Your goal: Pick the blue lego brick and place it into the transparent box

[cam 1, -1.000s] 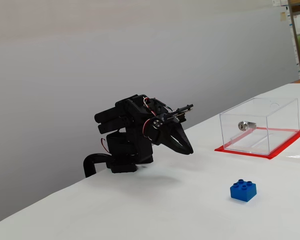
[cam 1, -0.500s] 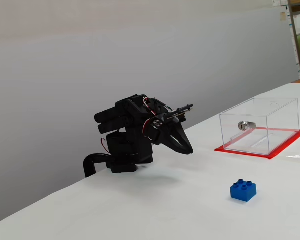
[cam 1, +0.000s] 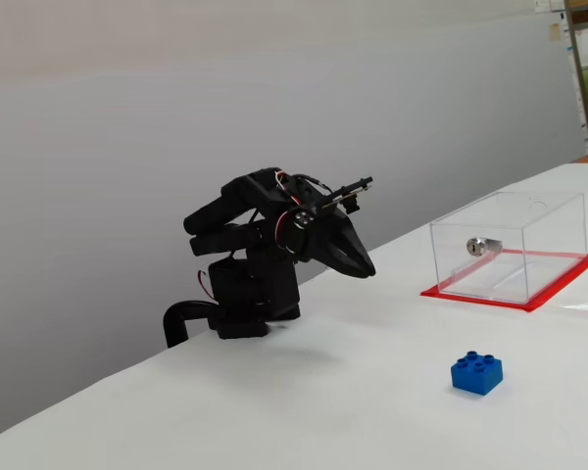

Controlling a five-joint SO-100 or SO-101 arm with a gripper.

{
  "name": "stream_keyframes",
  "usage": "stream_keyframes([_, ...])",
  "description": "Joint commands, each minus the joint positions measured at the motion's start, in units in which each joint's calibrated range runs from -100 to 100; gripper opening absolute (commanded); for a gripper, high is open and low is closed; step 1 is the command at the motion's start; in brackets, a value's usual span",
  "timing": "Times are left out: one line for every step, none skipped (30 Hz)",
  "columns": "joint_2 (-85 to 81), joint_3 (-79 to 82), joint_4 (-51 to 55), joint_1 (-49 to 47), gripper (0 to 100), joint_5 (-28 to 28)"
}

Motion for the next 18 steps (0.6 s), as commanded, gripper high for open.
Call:
stream_keyframes([6.0, -9.9, 3.8, -0.2, 2, -0.2])
stream_keyframes([7.8, -12.2, 4.7, -0.3, 2, -0.2])
stream_keyframes([9.8, -14.6, 5.6, -0.6, 2, -0.2])
stream_keyframes([11.7, -17.0, 5.8, -1.1, 2, -0.2])
stream_keyframes([13.8, -19.3, 5.8, -1.6, 2, -0.2])
stream_keyframes([17.9, -24.4, 6.2, -2.1, 2, -0.2])
stream_keyframes([20.0, -26.9, 6.3, -2.1, 2, -0.2])
stream_keyframes([21.9, -29.1, 6.3, -2.3, 2, -0.2])
stream_keyframes([23.9, -31.3, 6.3, -2.4, 2, -0.2])
stream_keyframes([25.9, -33.5, 6.3, -2.4, 2, -0.2])
stream_keyframes([27.3, -35.2, 6.3, -2.4, 2, -0.2])
stream_keyframes([29.0, -36.9, 6.3, -2.4, 2, -0.2])
stream_keyframes([30.6, -38.7, 6.3, -2.4, 2, -0.1])
stream_keyframes([32.1, -40.5, 6.3, -2.4, 2, -0.1])
stream_keyframes([33.6, -42.1, 6.3, -2.4, 2, -0.1])
stream_keyframes([36.6, -45.1, 6.3, -2.4, 2, -0.2])
stream_keyframes([37.9, -46.5, 6.3, -2.4, 2, -0.2])
stream_keyframes([39.1, -47.8, 6.3, -2.4, 2, -0.2])
